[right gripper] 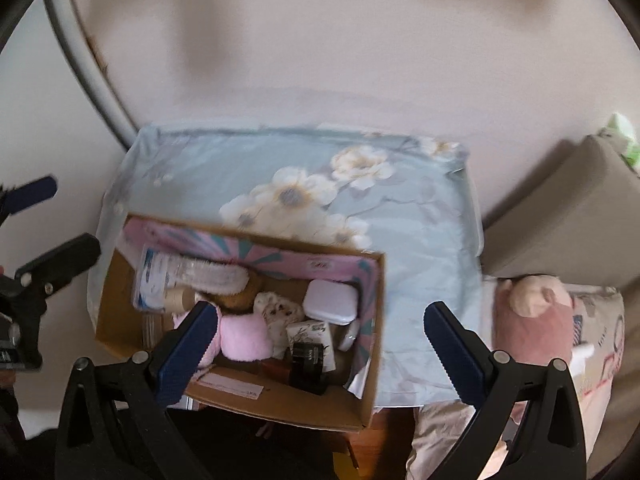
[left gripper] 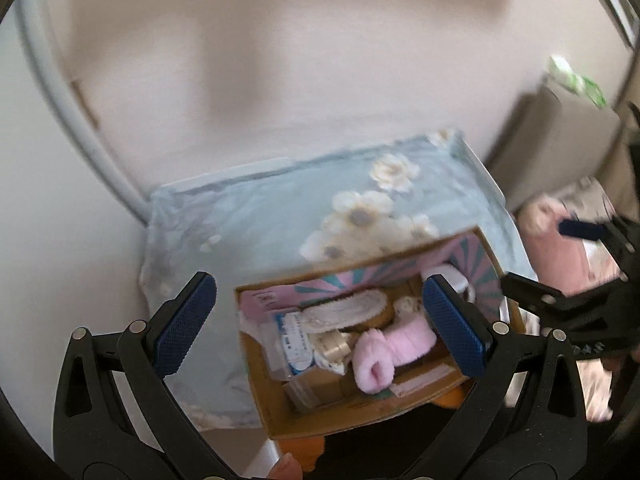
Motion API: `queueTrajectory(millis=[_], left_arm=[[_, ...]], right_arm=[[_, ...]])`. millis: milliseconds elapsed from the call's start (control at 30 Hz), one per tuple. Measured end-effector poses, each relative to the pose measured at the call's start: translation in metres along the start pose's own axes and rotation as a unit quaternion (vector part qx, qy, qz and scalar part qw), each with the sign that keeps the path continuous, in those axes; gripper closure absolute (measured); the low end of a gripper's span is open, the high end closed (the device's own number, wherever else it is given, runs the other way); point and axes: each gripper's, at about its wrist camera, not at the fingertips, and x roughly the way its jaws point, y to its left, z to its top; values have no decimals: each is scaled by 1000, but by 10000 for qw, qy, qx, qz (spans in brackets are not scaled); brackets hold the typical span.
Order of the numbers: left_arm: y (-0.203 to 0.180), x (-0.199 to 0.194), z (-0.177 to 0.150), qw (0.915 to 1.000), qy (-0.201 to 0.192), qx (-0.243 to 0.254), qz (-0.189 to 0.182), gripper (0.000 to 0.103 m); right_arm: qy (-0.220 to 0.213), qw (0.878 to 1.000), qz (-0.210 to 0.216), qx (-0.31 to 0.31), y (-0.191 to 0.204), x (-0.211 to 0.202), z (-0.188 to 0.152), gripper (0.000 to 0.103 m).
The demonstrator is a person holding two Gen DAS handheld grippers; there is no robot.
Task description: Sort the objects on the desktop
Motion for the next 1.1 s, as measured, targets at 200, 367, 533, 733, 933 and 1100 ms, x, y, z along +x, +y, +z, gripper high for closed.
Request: queueTrajectory(millis=[200,367,533,733,933,1100], left_arm=[[19,-16,-2,9974,-218,-587,350,0],[26,-29,-6,9945,-515,-798,440,0],[29,-31,-4,9943,-544,-798,442,0],[34,-31,-4,9940,-546,-830,466,0],[35,-32,-5,9938,-577,-831,465,0],[35,-33,-5,9941,-551,-824,442,0]], right_arm=[[-313,9985,7,440,0,-27,2,0],[-491,9968,-62,621,5,-37,2,0],[-567,9961,-167,659,9,-37,1,0],[-683,9948,-357,660,12,-39,-2,0],[-722,9947,-413,608,16,-40,-2,0],[-735,9946,-430,601,18,-41,-3,0]])
